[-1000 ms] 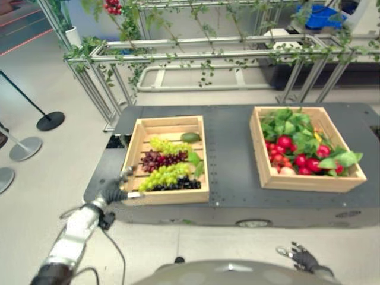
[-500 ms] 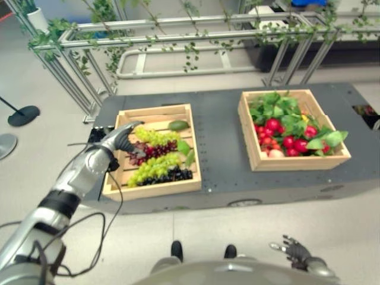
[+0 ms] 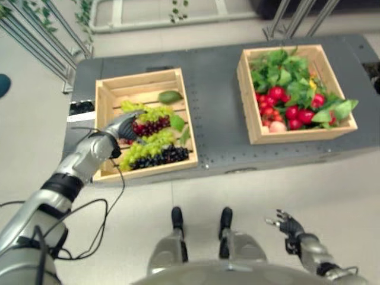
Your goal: Pick up the fruits from the basket on one side to the basket on the other side
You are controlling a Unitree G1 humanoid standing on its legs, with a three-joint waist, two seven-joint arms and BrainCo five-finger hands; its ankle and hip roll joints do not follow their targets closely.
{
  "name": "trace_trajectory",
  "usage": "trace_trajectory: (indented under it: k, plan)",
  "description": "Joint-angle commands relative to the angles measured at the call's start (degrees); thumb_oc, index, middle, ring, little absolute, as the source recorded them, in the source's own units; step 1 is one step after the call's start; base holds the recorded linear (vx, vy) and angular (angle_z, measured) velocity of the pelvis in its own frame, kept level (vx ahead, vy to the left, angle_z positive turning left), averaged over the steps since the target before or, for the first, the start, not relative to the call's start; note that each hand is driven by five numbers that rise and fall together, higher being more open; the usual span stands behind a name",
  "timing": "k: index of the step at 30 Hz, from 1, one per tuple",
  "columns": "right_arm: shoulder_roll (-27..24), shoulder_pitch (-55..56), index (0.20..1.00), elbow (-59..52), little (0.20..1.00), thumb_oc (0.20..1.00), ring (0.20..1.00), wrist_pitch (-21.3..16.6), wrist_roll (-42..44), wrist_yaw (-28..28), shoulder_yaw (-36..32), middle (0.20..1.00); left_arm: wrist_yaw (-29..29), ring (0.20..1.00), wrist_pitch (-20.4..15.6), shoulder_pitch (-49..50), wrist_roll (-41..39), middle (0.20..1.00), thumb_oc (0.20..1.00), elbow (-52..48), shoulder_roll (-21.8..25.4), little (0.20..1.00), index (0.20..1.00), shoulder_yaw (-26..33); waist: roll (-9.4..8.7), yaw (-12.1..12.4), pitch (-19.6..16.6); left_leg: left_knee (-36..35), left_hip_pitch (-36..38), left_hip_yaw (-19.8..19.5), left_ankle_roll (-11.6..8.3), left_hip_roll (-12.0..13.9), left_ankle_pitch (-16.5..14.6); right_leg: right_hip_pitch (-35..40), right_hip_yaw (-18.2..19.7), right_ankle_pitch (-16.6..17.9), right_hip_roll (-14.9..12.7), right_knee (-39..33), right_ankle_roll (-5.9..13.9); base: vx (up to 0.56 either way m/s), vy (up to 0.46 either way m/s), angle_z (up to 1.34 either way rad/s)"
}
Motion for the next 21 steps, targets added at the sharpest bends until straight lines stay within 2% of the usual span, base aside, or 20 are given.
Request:
trace_trajectory:
  k: [1, 13, 21]
  plan:
    - [-2.0, -0.6, 1.0, -1.6, 1.0, 1.0, 1.0, -2.0, 2.3, -0.8, 1.3, 1.0, 2.3, 1.0, -0.5, -5.3, -1.1, 1.0, 1.0, 1.2, 0.3, 1.0, 1.0, 2.2, -1.09, 0.0, 0.8, 5.9, -3.1, 0.0, 2.99, -3.8, -5.9, -6.8, -0.9, -1.4, -2.0, 8.3, 3.39, -0.05, 0.023, -0.05]
    - [-2.5, -1.1, 1.0, -5.8, 1.0, 1.0, 1.0, -3.6, 6.1, -1.8, -0.2, 1.0, 3.7, 1.0, -0.3, -4.7, -1.7, 1.0, 1.0, 1.1, 0.6, 1.0, 1.0, 2.8, -1.97, -0.5, 3.5, 12.9, -11.0, 1.1, 3.41, -3.3, -8.0, -14.1, 0.9, -1.4, -2.6, 11.4, 2.77, -0.03, 0.01, -0.05]
    - [-2.6, -1.2, 1.0, -7.4, 1.0, 1.0, 1.0, -4.5, 8.1, -2.4, -1.7, 1.0, 4.2, 1.0, 0.0, -4.4, -1.4, 1.0, 1.0, 0.6, 0.7, 1.0, 1.0, 3.2, -2.56, -0.8, 4.4, 14.3, -13.7, 1.5, 3.55, -3.1, -8.5, -16.6, 1.3, -1.0, -2.4, 11.8, 2.77, -0.02, -0.003, -0.06]
